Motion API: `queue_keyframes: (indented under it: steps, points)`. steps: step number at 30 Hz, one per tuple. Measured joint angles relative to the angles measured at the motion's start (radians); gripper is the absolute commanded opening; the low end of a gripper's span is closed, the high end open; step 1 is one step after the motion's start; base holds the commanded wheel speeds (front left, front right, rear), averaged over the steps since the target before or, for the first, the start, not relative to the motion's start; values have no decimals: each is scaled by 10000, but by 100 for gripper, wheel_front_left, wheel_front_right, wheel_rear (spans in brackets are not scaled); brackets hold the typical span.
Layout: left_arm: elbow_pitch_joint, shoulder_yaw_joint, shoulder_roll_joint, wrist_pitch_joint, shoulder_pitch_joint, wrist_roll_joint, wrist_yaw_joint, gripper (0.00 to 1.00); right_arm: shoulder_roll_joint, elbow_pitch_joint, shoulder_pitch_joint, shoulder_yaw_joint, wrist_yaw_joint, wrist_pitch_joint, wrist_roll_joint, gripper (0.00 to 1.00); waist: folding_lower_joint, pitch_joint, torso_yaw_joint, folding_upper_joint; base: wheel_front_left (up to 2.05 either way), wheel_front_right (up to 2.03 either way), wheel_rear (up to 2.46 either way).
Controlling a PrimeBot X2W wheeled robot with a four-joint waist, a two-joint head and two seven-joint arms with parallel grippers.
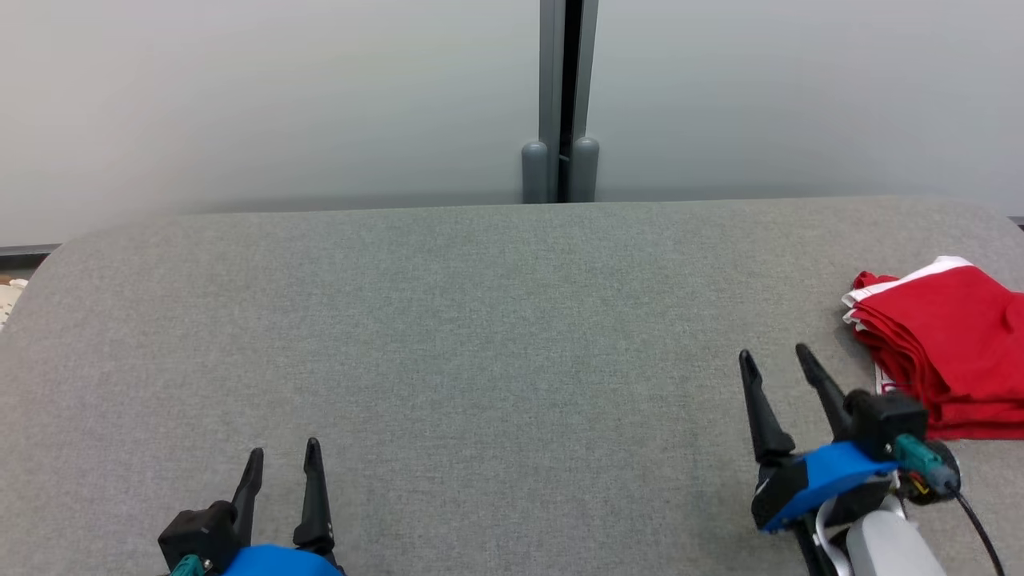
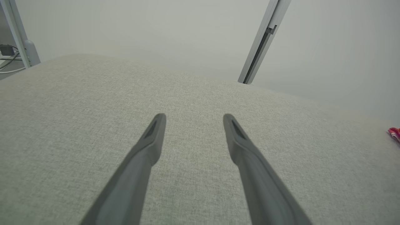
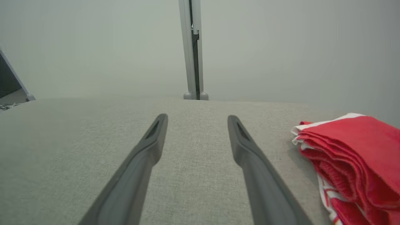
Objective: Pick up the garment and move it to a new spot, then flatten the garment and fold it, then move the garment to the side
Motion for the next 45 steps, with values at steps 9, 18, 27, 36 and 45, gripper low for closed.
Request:
queue_keyframes:
  steps: [9,18,27,36,45]
  points:
    - [-58,151,-81,-12,155,127,-71,100,15,-150,778,268,0,-376,-35,100,1,-43,107,0,0,0,0]
    - [-113,144,-92,-12,155,407,-173,100,17,-163,786,349,0,-445,142,100,1,-14,136,0,0,0,0]
    - [-86,130,-213,-12,155,372,-326,100,17,-127,785,593,0,-464,328,100,3,5,94,0,0,0,0]
    - [274,184,-408,203,356,-113,-359,0,27,232,1011,520,0,-221,874,0,4,2,84,0,0,0,0]
    - [136,558,-497,648,334,-1492,-535,0,29,-63,1015,330,0,213,2652,0,4,-14,109,0,0,0,0]
